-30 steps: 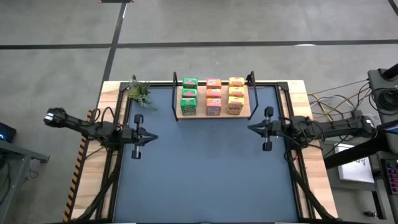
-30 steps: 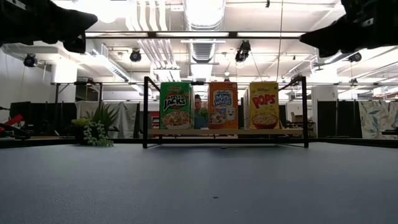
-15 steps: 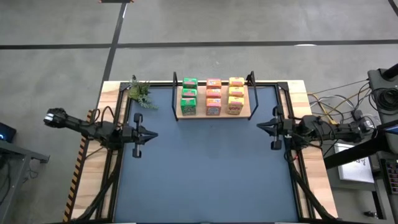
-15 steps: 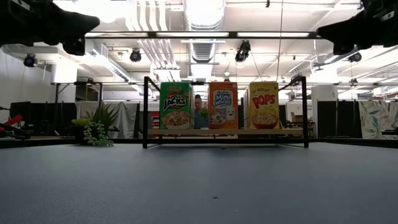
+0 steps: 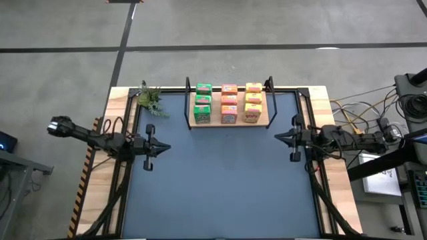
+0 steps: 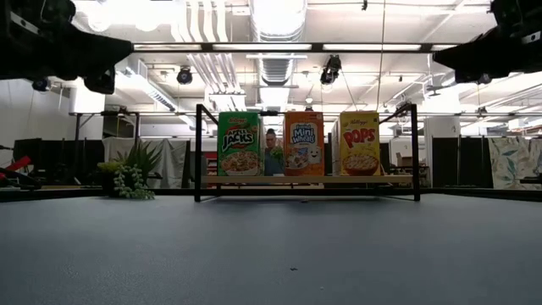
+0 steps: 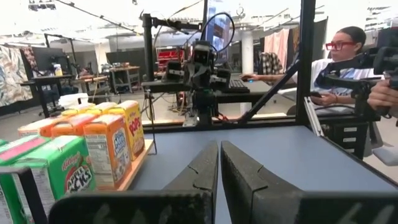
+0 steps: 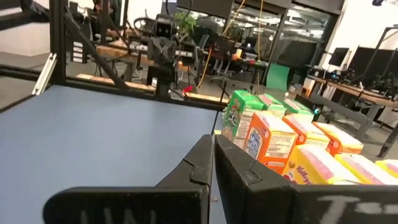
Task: Stack cereal on shelf
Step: Return to Home Position
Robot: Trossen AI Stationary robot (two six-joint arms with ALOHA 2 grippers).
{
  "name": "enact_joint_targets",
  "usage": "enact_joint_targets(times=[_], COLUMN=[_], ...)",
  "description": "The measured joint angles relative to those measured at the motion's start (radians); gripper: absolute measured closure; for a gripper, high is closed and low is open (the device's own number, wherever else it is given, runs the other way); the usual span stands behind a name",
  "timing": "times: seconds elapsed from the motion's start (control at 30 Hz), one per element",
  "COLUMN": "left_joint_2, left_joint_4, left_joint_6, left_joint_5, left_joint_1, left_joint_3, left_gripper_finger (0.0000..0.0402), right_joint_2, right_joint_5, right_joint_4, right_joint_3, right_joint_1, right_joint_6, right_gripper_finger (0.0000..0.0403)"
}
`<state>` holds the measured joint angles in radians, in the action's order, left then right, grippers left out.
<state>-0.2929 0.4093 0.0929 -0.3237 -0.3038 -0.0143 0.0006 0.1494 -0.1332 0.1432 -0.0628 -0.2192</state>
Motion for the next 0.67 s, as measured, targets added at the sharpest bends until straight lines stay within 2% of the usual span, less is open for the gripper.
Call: enact_joint_targets(times=[0.47, 0.6, 0.67], left_joint_2=[0.088, 0.095, 0.09], left_joint_4=[-0.031, -0.036, -0.039], left_joint_6=[0.019, 0.022, 0.021], left_joint_5=[0.007, 0.008, -0.024], left_joint_1=[0.0, 0.0, 0.0], left_joint_3=[0.003, 0.003, 0.003], left_gripper_finger=[0.04, 0.04, 0.04], right_joint_2=[0.0, 0.009, 0.016], right_joint_5=[0.001, 0.01, 0.011], right_joint_4=[0.003, 0.002, 0.001], right_joint_3=[-0.002, -0.002, -0.002], right_joint_1=[0.0, 0.0, 0.0], right_joint_6=[0.004, 0.094, 0.127], right_gripper_finger=[0.0394, 0.0394, 0.0394])
